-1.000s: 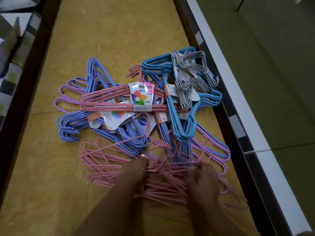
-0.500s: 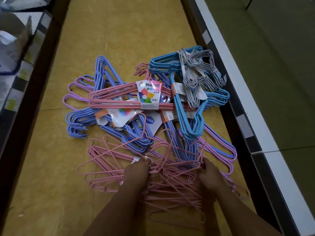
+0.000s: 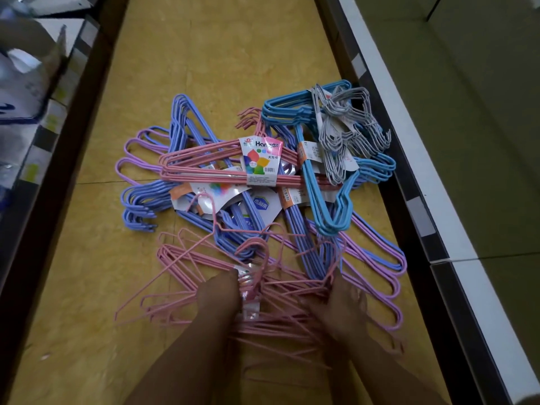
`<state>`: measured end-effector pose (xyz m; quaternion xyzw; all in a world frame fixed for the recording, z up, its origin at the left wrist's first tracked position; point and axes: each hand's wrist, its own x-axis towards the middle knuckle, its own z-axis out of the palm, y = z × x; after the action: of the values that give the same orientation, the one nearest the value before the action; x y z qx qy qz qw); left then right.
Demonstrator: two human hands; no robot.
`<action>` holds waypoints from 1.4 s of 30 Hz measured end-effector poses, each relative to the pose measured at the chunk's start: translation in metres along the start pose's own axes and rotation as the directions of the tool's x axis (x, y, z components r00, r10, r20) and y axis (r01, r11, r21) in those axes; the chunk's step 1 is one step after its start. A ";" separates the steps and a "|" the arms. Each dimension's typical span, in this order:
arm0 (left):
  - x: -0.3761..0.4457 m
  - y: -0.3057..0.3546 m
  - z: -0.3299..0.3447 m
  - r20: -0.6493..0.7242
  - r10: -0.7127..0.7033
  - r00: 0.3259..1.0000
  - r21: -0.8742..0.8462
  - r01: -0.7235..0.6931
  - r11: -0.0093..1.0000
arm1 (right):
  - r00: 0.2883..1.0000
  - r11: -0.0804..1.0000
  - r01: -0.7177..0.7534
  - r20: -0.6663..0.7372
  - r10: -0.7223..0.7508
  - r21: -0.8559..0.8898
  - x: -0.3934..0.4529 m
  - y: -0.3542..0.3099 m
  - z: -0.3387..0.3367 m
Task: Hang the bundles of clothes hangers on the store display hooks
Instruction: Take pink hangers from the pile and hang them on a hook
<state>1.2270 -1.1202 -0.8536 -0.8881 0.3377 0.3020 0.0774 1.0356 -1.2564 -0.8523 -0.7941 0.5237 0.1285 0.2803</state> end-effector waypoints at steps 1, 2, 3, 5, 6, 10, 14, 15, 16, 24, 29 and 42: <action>0.000 -0.001 -0.001 -0.006 -0.013 1.000 -0.029 0.013 0.999 | 0.995 1.000 -0.026 -0.098 0.027 0.006 -0.008 0.003 0.007; 0.000 -0.003 -0.003 -0.021 -0.029 0.999 -0.057 0.028 0.998 | 0.984 0.999 -0.046 -0.174 0.048 0.014 -0.017 0.004 0.010; 0.001 -0.003 -0.005 -0.042 -0.043 0.998 -0.076 0.039 0.996 | 0.977 0.999 -0.040 -0.210 0.041 0.009 -0.024 0.007 0.014; 0.001 -0.003 -0.012 -0.084 -0.039 0.996 -0.087 0.031 0.996 | 0.991 0.998 0.015 -0.135 -0.023 -0.061 -0.029 0.013 0.020; 0.002 -0.003 -0.015 -0.094 -0.018 0.995 -0.083 0.010 0.997 | 0.997 0.995 0.037 -0.066 -0.044 -0.096 -0.028 0.013 0.019; 0.000 -0.001 -0.021 -0.067 0.073 0.995 -0.055 -0.076 0.996 | 0.996 0.980 0.076 0.061 -0.066 -0.186 -0.013 -0.005 0.009; -0.006 0.006 -0.009 -0.015 0.146 0.989 -0.099 -0.147 0.984 | 0.995 0.952 0.074 0.082 -0.052 -0.296 -0.009 -0.019 0.007; -0.007 0.007 -0.007 0.002 0.160 0.987 -0.112 -0.159 0.981 | 0.998 0.955 0.063 0.048 -0.052 -0.288 -0.009 -0.015 0.007; -0.007 0.008 -0.005 0.024 0.172 0.985 -0.123 -0.168 0.978 | 0.998 0.965 0.050 -0.013 -0.055 -0.257 -0.009 -0.009 0.006; -0.008 0.024 0.007 -0.045 0.144 0.989 -0.199 -0.150 0.968 | 0.996 0.998 0.054 -0.074 -0.053 0.009 0.006 0.015 -0.004; -0.004 0.028 0.009 -0.065 0.130 0.989 -0.226 -0.142 0.964 | 0.912 0.984 -0.171 -0.372 0.174 0.041 -0.028 0.039 0.019; 0.006 0.024 0.001 -0.143 0.111 0.983 -0.196 -0.138 0.971 | 0.858 0.858 -0.506 0.041 0.511 -0.091 -0.038 0.077 0.034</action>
<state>1.2144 -1.1410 -0.8564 -0.8862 0.3643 0.2805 -0.0560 0.9527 -1.2305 -0.8844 -0.6334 0.7003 0.2432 0.2219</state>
